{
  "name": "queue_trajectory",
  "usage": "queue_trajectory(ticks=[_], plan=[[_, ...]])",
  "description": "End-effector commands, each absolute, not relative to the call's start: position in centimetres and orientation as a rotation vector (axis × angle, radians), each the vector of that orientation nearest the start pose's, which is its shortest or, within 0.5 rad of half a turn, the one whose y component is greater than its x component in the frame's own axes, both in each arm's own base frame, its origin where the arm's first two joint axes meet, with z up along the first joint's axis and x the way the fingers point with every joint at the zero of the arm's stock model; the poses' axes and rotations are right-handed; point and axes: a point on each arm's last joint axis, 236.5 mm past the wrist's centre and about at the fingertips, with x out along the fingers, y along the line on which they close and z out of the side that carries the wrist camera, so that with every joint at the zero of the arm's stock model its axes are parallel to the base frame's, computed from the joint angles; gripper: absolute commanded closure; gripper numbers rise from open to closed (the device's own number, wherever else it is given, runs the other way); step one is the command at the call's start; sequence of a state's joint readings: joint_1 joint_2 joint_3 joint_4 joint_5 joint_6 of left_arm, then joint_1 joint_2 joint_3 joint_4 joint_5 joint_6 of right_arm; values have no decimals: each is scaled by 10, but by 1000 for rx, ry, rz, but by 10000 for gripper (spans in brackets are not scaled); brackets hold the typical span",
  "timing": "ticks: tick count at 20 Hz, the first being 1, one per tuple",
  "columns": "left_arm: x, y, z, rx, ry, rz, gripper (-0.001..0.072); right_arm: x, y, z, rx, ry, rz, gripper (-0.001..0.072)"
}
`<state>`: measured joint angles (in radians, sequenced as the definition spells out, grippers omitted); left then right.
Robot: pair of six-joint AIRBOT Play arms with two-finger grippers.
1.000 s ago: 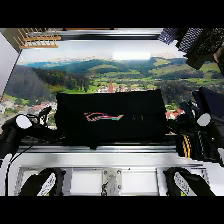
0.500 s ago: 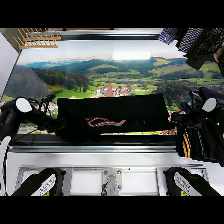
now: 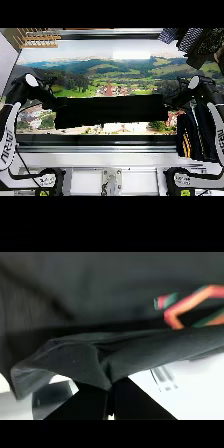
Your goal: Fold the clothes and pants, and hang the long-sleeved shirts on hangers.
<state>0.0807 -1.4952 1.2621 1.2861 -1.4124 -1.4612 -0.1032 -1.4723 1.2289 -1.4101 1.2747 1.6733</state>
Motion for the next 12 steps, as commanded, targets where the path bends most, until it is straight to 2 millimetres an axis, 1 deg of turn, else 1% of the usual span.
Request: queue_trajectory(ticks=[1,2,3,4,5,6,7,8,9,10,12], plan=[[396,-41,-44,-256,1578,-226,700,430,13,-42,408,1355,-34,683],[408,-43,-43,-269,1555,-231,696,448,18,-35,450,1276,-23,682],[423,-43,-39,-288,1515,-226,462,463,22,-29,489,1210,-14,585],[437,-43,-31,-317,1470,-210,157,476,26,-21,517,1151,5,298],[452,-41,-20,-343,1408,-200,97,484,30,-15,527,1111,34,111],[463,-40,-7,-350,1357,-197,96,487,30,-10,522,1088,56,115],[471,-37,6,-345,1308,-190,97,486,27,-6,493,1081,76,115],[473,-34,17,-345,1271,-185,97,480,21,-5,451,1095,101,115],[471,-34,24,-342,1249,-182,98,469,13,-7,414,1132,127,115],[465,-37,26,-339,1243,-184,145,455,4,-12,388,1181,153,115],[447,-46,20,-338,1248,-186,649,426,-20,-29,392,1272,170,115]])
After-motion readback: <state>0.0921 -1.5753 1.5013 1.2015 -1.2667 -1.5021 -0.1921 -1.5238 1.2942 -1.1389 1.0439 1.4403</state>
